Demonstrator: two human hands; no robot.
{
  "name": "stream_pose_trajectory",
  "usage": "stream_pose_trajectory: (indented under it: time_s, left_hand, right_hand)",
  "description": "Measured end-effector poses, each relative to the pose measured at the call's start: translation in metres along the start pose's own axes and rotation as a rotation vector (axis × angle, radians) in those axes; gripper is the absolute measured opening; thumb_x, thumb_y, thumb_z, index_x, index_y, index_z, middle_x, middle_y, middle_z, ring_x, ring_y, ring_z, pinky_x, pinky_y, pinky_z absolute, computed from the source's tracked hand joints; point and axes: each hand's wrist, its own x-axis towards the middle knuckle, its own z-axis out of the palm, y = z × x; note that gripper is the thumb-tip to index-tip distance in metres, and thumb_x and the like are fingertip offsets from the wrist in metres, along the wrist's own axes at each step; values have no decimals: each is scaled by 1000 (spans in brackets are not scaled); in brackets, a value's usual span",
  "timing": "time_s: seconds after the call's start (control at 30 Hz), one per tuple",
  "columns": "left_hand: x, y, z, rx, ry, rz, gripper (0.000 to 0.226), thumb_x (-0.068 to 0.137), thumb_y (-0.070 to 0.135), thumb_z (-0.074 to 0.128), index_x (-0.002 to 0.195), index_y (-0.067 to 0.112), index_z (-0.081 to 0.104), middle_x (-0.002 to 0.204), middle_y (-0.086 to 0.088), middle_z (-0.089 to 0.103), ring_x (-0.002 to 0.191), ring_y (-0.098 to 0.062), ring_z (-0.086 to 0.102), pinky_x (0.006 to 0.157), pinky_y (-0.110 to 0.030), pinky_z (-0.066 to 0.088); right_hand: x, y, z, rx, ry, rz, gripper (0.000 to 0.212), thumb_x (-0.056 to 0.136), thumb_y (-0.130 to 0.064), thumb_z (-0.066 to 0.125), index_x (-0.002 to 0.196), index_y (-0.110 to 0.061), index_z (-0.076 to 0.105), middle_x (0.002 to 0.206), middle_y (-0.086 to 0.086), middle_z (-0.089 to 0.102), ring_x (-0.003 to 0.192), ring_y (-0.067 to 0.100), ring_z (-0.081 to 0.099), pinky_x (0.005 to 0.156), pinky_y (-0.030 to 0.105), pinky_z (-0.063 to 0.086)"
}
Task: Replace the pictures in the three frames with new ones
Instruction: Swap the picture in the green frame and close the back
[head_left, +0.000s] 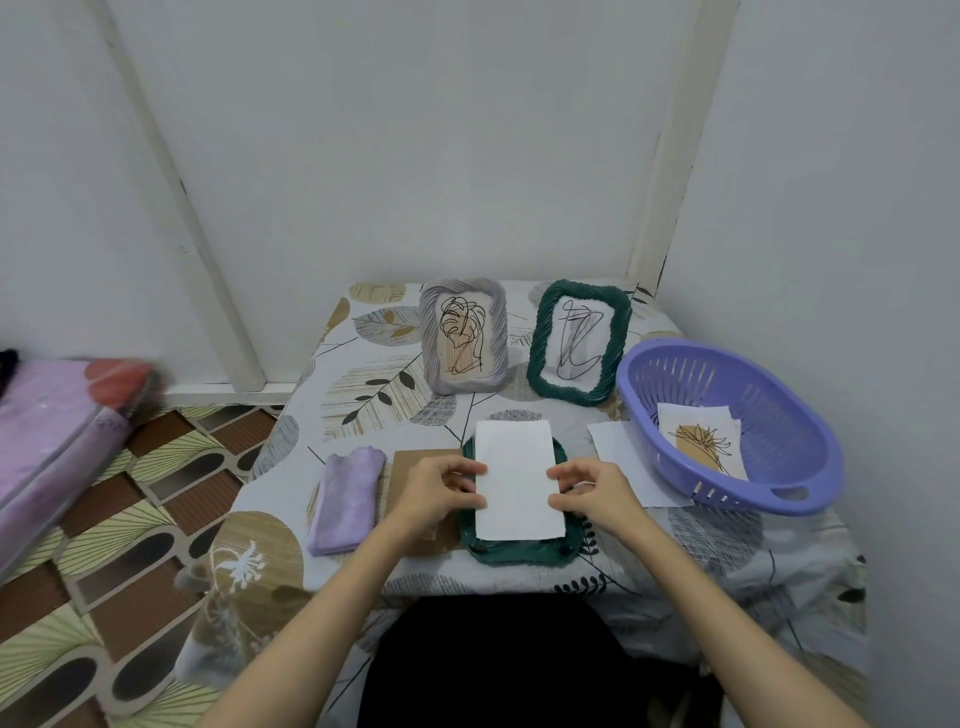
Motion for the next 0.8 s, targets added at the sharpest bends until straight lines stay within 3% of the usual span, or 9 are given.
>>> stream_pose_trajectory:
  time_s: [0.23,0.5,0.63,0.8]
  left_hand:
    - [-1,-2,1,46,-16,8,42,58,-7,80,83,23,68,73,-8,63,70,-16,58,78,-30,49]
    - [-2,1,0,75,-20,14,47,57,-8,80,83,28,66,82,-11,68,68,-16,60,72,-26,52]
    - [-3,0,-1,95,-33,25,48,56,-6,81,84,30,66,94,-21,69,72,-19,61,79,-38,54]
    - [-3,0,0,99,-51,7,49,56,-8,80,85,28,64,72,-13,63,67,-18,57,81,-36,50]
  right_hand:
    - [-3,1,1,-57,2,-21,26,69,3,73,76,-21,64,72,-2,58,58,11,50,59,11,43]
    - [-3,1,3,-109,28,-41,30,64,3,76,66,-23,61,78,6,63,57,13,51,68,23,45]
    - [-2,1,2,-146,33,-42,31,64,3,76,64,-24,60,78,6,65,56,12,51,62,16,45]
    - [0,1,2,-183,27,-42,31,64,4,75,64,-23,59,74,4,63,57,14,50,54,6,41]
